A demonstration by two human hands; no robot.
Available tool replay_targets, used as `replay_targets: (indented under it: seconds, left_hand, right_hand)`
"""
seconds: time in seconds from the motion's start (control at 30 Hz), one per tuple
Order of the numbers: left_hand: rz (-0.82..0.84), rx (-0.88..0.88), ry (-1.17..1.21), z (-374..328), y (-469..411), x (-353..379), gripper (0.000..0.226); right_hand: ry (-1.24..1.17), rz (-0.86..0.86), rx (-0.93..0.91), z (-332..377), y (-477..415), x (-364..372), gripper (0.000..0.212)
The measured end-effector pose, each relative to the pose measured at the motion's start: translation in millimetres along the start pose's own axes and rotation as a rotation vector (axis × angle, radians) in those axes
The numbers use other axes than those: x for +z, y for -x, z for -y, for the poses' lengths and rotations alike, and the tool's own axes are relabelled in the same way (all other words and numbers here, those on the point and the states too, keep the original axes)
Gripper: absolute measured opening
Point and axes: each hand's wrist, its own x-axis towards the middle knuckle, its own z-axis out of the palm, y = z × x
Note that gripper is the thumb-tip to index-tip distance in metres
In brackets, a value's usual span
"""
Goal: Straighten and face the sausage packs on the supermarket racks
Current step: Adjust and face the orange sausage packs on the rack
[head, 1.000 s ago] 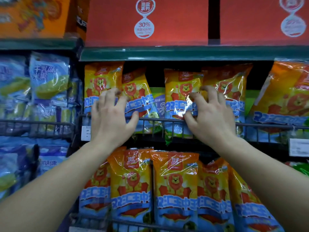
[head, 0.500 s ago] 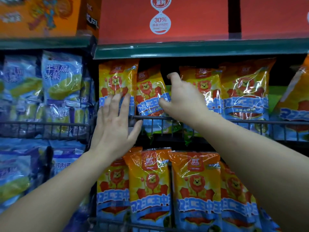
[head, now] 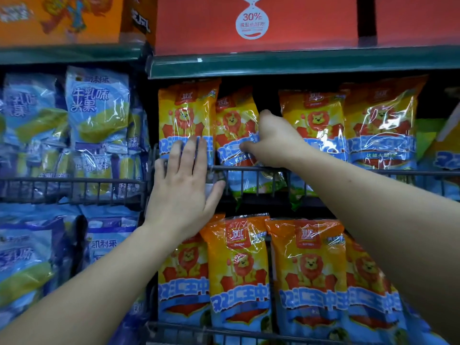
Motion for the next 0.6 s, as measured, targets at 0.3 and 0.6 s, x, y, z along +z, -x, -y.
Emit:
replay_targets:
  seconds: [0.3, 0.6]
  left_hand:
    - [0.028, 0.001, 0.017, -0.2, 0.0, -1.8, 0.080]
    - [0.062, -0.011, 0.043, 0.1, -0.7, -2.9, 0.081]
  right_hand:
    - [-0.189, -0.174, 0.061, -4.8, 6.2, 0.2, 0.045]
    - [-0.313, -0.326, 0.124, -7.2, 6.9, -1.9, 0.035]
